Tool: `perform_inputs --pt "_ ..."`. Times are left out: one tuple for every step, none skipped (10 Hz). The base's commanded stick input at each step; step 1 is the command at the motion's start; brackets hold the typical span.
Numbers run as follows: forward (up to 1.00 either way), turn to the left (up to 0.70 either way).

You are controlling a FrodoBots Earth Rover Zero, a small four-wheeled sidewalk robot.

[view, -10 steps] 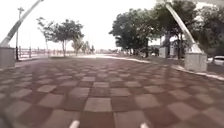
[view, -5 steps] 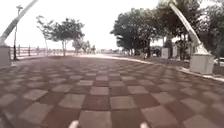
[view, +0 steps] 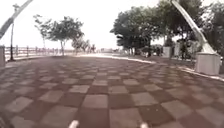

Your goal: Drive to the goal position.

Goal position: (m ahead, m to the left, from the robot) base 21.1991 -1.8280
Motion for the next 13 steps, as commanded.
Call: perform_inputs --pt "0.7 0.0" --pt "0.7 0.0" --pt "0.7 0.0" --pt "0.7 0.0" --pt "0.7 0.0" --pt "0.7 0.0" --pt "0.7 0.0" --pt "0.7 0.0" --pt "0.7 0.0" --pt "0.7 0.0" --pt "0.7 0.0" --pt "0.7 0.0" --pt "0.7 0.0"
